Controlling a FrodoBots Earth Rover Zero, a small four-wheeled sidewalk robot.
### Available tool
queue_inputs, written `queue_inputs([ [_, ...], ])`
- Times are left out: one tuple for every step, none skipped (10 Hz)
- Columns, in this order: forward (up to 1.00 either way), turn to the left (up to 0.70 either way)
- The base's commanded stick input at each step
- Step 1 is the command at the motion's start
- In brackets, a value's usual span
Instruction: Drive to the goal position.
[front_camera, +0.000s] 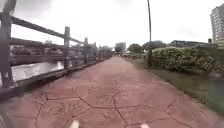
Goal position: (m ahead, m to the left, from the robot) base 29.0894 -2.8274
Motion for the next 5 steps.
queue_inputs([
  [0.7,0.0],
  [0.7,0.0],
  [0.7,0.0],
  [0.7,0.0],
  [0.7,0.0],
])
